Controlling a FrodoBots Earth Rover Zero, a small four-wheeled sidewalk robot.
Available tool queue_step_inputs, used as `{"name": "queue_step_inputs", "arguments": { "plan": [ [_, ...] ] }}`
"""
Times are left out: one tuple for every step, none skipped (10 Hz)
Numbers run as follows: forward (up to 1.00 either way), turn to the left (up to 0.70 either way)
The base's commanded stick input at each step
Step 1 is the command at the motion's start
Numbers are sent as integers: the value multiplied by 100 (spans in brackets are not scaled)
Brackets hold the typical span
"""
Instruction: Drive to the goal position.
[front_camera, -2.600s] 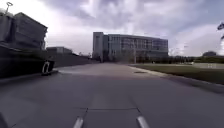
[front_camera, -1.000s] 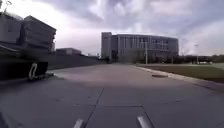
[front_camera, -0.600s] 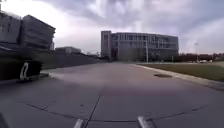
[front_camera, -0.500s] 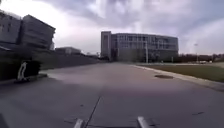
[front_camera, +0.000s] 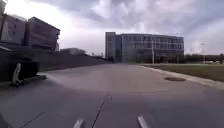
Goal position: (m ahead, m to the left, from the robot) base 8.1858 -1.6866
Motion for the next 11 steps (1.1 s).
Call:
{"name": "queue_step_inputs", "arguments": {
  "plan": [
    [100, 0],
    [100, 0],
    [100, 0],
    [100, 0],
    [100, 0],
    [100, 0],
    [100, 0],
    [100, 0],
    [100, 0],
    [100, -14],
    [100, -27]
  ]
}}
